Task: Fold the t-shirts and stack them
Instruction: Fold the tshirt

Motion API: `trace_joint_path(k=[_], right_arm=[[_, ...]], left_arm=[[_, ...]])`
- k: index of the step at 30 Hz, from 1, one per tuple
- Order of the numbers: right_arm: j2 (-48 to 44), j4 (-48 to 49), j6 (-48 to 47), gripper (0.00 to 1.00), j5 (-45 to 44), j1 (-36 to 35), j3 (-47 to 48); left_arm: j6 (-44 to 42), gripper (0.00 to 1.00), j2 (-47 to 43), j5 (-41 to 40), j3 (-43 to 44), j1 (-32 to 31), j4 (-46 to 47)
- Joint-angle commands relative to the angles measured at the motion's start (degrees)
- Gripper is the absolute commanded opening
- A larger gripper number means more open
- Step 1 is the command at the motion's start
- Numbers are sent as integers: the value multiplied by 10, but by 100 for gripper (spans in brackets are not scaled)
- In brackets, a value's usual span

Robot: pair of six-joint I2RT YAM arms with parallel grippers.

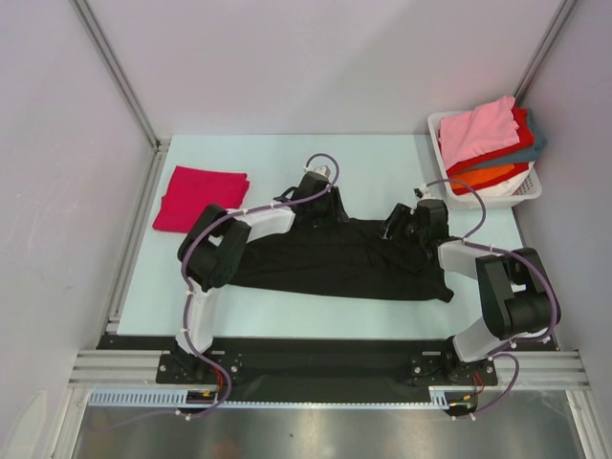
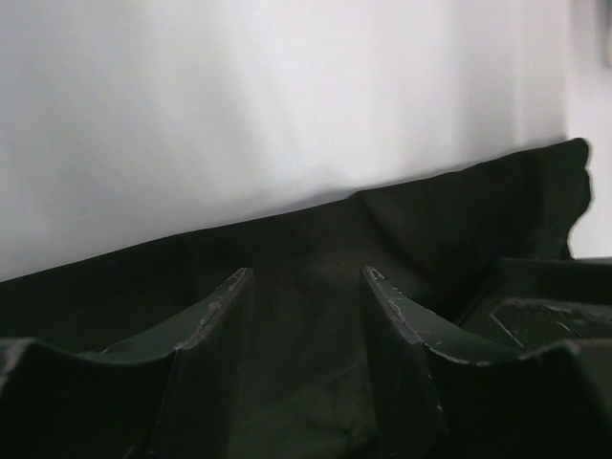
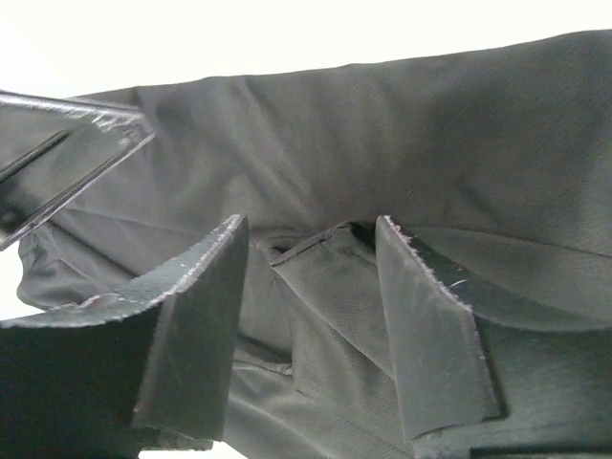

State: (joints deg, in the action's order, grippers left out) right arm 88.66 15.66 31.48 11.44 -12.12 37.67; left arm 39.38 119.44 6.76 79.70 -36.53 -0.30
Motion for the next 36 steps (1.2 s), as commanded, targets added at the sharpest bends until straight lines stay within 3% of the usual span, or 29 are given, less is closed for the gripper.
trace_joint_path(k=[1,10,18,22,28,36], right_arm=[[4,34,3,59,45,1,-6],[-114,-77,65,54,91,-77,-25],[-202,-153,31,59,19,-34,-16],[-147,-147,13,59,14,22,3],[-54,-119,24,56,49,46,35],[-23,-89,33,51,66,46,-8]], left_arm=[[17,53,18,3,39,-3,-22],[-1,53,20,-27,35,-3,-32],[-16,54,-3,-42,32,-13,-31],[-22,54,-24,-48,31,-26,-34],[-22,54,-41,-50,39,-45,-29],[-16,55,45,-4,142,-81,-23]])
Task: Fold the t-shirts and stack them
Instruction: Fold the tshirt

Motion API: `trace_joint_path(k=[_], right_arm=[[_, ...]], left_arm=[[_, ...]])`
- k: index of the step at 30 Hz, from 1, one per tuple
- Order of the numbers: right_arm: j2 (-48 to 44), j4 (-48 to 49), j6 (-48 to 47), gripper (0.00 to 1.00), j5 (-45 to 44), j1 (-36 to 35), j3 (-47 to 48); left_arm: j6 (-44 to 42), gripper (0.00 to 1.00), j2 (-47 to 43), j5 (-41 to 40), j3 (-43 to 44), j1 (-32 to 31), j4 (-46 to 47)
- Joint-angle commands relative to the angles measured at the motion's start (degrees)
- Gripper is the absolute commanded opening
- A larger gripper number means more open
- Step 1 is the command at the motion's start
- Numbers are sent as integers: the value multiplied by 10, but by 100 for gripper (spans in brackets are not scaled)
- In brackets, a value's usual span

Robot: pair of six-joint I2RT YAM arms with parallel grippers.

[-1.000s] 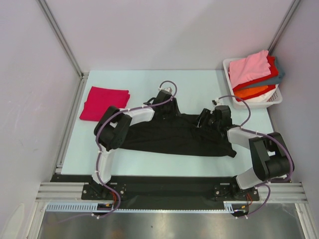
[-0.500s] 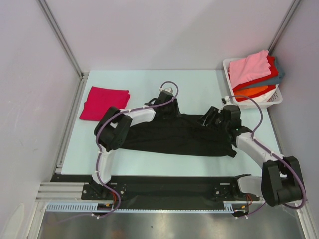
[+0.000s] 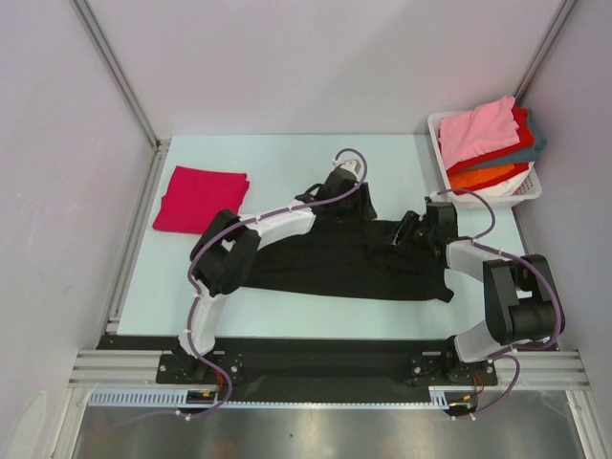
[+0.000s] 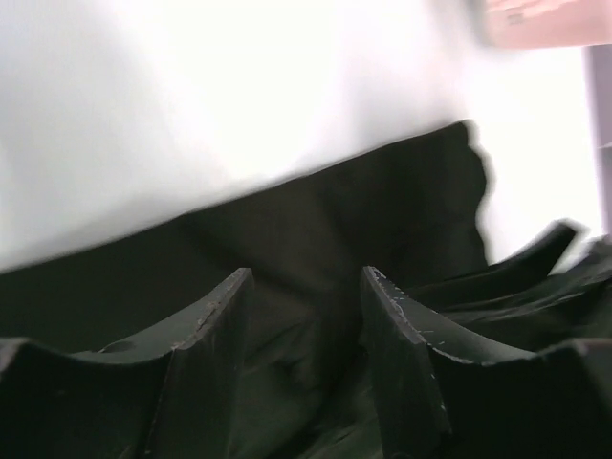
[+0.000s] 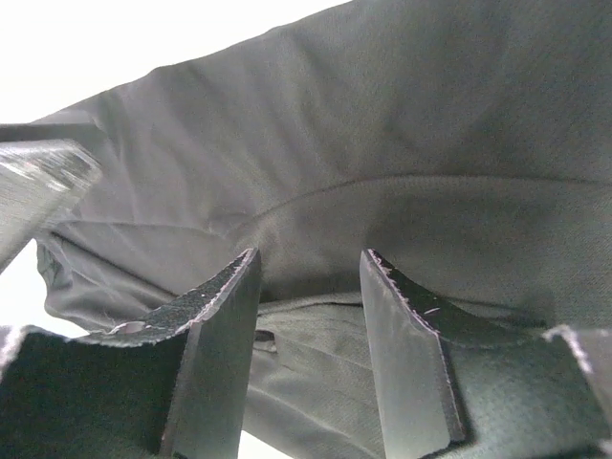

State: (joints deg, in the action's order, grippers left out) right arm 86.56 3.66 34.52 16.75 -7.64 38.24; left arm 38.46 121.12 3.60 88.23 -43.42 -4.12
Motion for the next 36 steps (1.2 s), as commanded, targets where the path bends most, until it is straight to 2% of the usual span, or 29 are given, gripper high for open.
trace_joint_path(k=[1,5,9,14,18,20,24,29,34,36], right_arm=[[-3,34,5,51,15,1,-18],[-30,32,19,50,56,-1,-69],[-111,-3,27,50,72,-15,-112],[-257,-88,49,53,36,-60,-148],[-313,-127,58,54,40,-65,-156],[-327,-153,44,54,6,-62,-138],[-307,-163,24,56,-53,-46,-98],[-231,-153,27,50,-85,-34,-68],[-223,-159,77,37,-106,-43,-114],[-242,-167,95,36,-116,-49,-139]], left_arm=[[-2,54,38,35,67,-11,15],[15,54,99,76,116,-11,12],[21,54,142,94,153,-12,-10],[26,54,162,103,172,-11,-11],[24,54,170,110,186,-11,-14],[22,54,168,112,188,-11,-12],[17,54,155,110,182,-11,-10],[14,54,147,108,179,-11,-10],[14,54,155,110,184,-11,-8],[15,54,159,112,189,-11,-8]])
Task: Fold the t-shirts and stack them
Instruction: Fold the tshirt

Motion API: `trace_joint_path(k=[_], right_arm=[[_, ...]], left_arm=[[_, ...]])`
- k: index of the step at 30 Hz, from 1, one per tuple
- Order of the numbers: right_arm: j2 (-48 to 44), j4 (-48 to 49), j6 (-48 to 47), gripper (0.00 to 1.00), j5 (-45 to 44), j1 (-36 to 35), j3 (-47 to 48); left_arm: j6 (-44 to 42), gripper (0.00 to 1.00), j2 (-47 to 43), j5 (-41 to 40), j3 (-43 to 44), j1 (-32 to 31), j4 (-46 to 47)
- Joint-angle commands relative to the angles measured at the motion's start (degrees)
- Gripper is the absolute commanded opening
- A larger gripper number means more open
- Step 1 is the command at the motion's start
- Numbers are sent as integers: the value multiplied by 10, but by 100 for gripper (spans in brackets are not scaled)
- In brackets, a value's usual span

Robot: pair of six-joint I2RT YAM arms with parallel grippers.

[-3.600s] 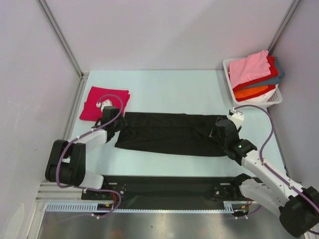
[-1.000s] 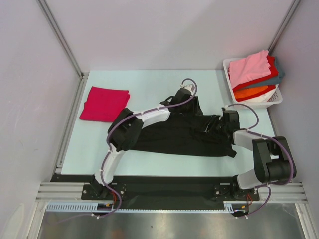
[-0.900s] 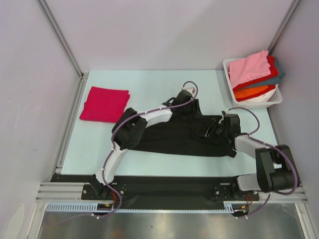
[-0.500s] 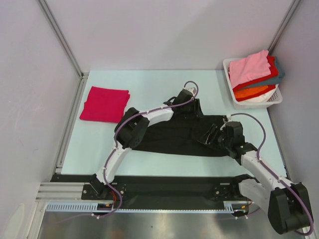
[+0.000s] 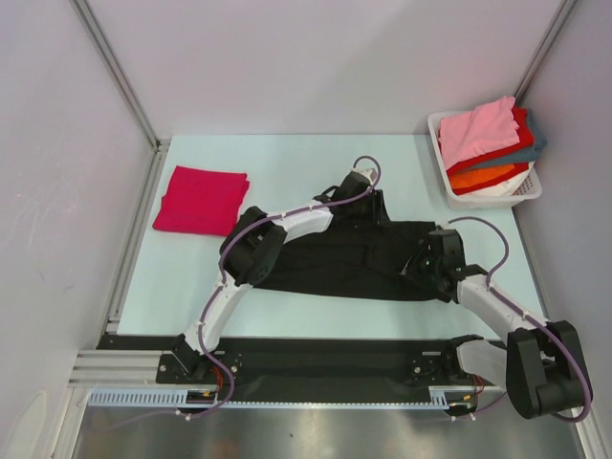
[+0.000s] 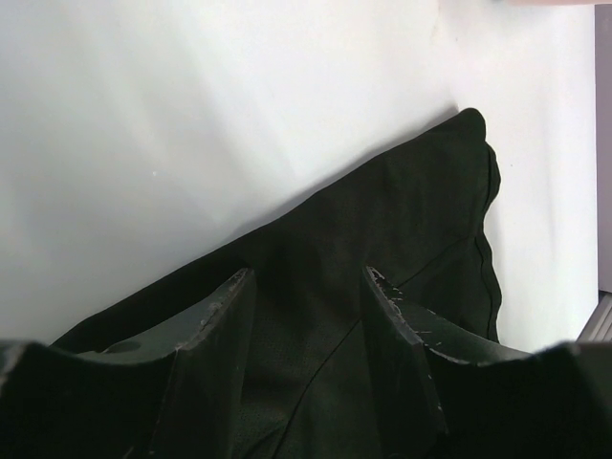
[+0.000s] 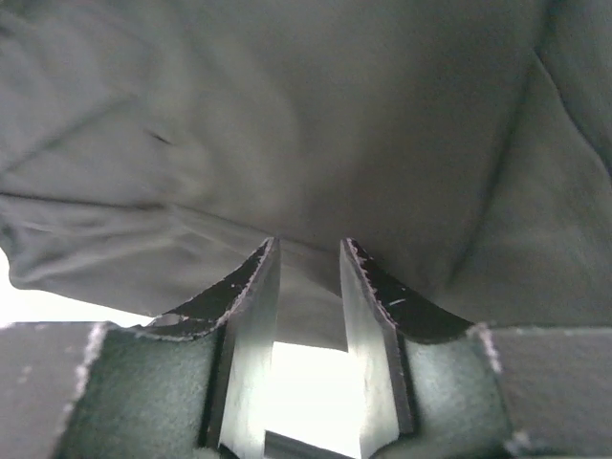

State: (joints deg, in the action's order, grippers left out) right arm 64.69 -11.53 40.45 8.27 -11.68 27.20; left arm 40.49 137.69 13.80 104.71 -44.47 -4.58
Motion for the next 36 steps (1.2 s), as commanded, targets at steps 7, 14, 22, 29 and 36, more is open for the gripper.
trace_joint_path(k=[7,14,22,29,36], right_arm=[[-122,-66,64,39,-78,-17,-38],[-165,-177,125,61,-169,-17,11],[-195,-316,248,60,-259,-25,29],[-194,-325,279,62,-251,-33,7],[-167,-293,294,64,-254,-37,-17]], left_arm=[[-4,54,7,16,48,-1,-4],[-37,57,-23,19,58,4,-9],[-110,62,-85,-29,52,14,-55],[-146,61,-181,-73,-35,45,-55],[-175,62,-326,-131,-159,55,-54]])
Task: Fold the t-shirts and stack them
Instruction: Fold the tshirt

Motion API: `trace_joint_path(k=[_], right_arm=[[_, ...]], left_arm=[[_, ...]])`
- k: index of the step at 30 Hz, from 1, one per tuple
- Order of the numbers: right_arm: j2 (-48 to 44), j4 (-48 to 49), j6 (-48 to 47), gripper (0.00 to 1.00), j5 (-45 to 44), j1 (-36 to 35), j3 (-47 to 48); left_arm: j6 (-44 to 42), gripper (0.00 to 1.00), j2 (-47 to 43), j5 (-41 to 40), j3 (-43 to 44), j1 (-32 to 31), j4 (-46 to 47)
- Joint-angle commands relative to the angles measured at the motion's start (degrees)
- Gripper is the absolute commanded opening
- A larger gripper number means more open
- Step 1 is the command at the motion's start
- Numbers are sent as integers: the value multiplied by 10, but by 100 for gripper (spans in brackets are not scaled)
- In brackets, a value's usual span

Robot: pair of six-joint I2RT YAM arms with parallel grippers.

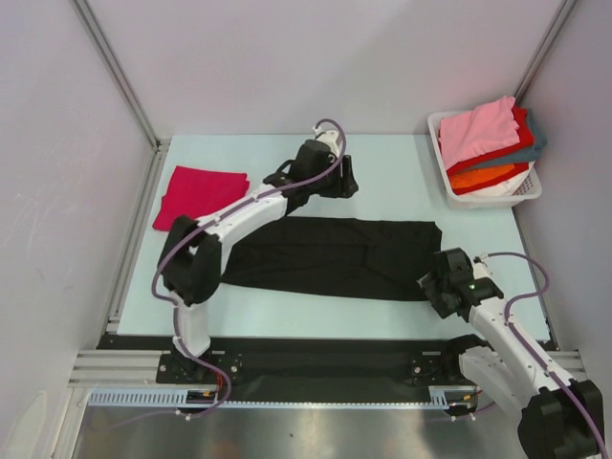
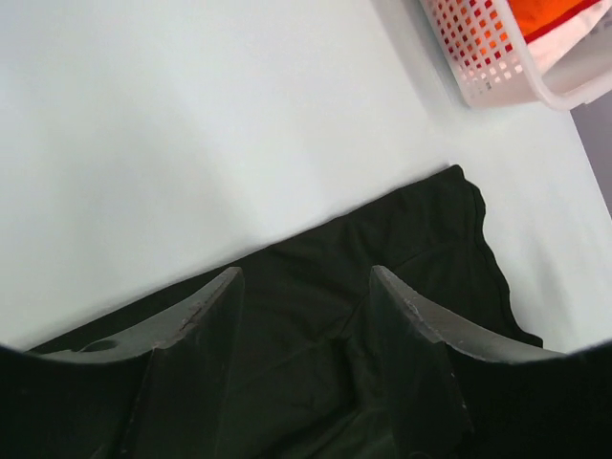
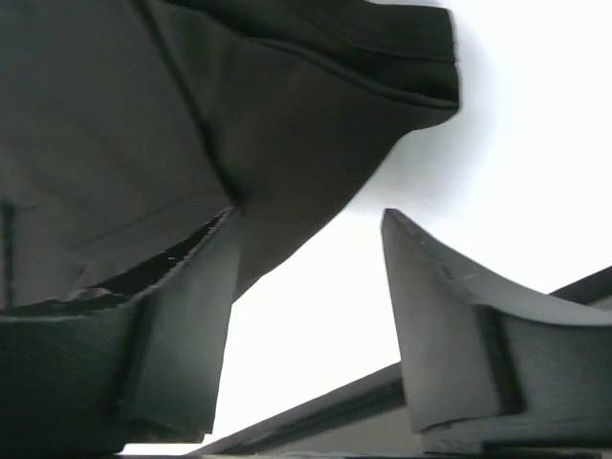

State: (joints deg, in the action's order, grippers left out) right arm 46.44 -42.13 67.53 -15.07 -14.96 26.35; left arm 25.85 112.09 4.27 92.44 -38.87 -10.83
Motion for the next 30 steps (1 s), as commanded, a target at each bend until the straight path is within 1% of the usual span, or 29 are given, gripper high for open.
trace_joint_path(k=[1,3,5,6,8,9,12,15,18,20,21,23,29,30], right_arm=[[22,17,24,66,-21,-4,-9],[43,40,21,72,-19,-5,-14],[52,59,20,73,-22,-4,-13],[58,69,19,74,-24,-3,-15],[70,92,17,75,-24,-3,-17],[75,100,17,75,-24,-3,-17],[91,115,22,75,-34,-2,-16],[92,136,24,75,-36,4,-26],[88,183,17,75,-22,27,-52],[98,218,0,73,-12,45,-59],[104,230,-7,68,-9,51,-58],[131,245,-20,65,-7,63,-46],[204,275,-43,60,-4,74,-14],[221,298,-53,58,-1,78,-12]], left_arm=[[-28,62,-81,-39,-47,0,10],[-25,62,-110,-41,-76,2,9],[-23,62,-129,-41,-96,3,9],[-18,62,-148,-59,-115,2,10],[-11,61,-168,-59,-144,3,15],[-1,61,-190,-61,-177,3,25],[15,62,-235,-73,-241,4,48],[25,62,-272,-76,-287,3,56],[27,62,-304,-81,-324,4,61],[28,62,-325,-87,-345,4,59],[28,62,-332,-86,-352,6,59],[32,62,-349,-83,-372,6,57],[39,62,-383,-81,-424,12,56],[39,62,-387,-81,-430,13,56]])
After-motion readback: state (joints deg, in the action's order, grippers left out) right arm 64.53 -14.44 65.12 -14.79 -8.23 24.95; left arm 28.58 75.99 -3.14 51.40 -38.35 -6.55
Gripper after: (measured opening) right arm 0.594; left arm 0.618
